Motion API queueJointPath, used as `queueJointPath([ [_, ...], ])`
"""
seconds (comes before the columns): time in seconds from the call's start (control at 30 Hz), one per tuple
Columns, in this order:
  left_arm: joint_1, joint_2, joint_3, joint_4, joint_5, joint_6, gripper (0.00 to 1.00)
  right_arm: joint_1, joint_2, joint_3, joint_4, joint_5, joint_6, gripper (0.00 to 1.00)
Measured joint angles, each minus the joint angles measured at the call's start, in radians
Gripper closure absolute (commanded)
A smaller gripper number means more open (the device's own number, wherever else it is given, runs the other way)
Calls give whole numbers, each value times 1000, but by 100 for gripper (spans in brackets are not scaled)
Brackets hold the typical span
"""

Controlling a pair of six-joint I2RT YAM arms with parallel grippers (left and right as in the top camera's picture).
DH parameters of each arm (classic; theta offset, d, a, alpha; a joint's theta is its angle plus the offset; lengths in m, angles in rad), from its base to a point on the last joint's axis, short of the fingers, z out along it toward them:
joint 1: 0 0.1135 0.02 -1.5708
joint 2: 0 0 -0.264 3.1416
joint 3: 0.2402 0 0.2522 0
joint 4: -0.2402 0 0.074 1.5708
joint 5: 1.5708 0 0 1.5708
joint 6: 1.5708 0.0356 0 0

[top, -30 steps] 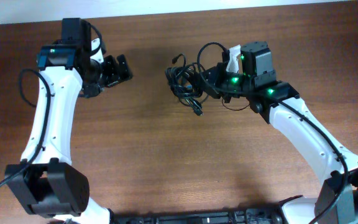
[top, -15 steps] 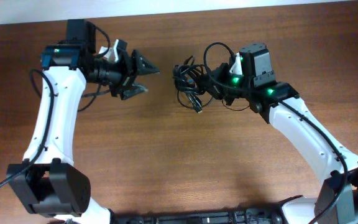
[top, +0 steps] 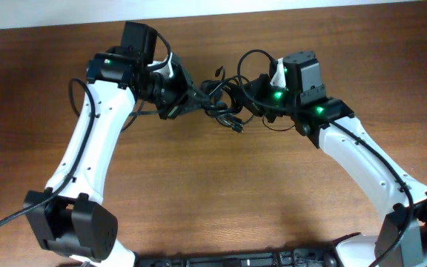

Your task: Untangle cables

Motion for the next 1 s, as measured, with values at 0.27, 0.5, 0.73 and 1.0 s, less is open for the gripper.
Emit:
queueJointPath([
  [0.27, -11, 0, 0, -19, -99, 24, 100, 22, 7, 5, -111, 54, -90, 87],
  [0.5, 82, 0, 0, -47, -270, 98, 100, -1, 7, 19, -165, 95, -340, 24],
  [0.73, 67, 0, 0, -89, -347, 76, 100, 187, 6, 18, -34, -100, -956, 25],
  [1.0, 59, 0, 0, -116, -233, -21, 100, 407, 6, 18, 9, 392, -1147, 96],
])
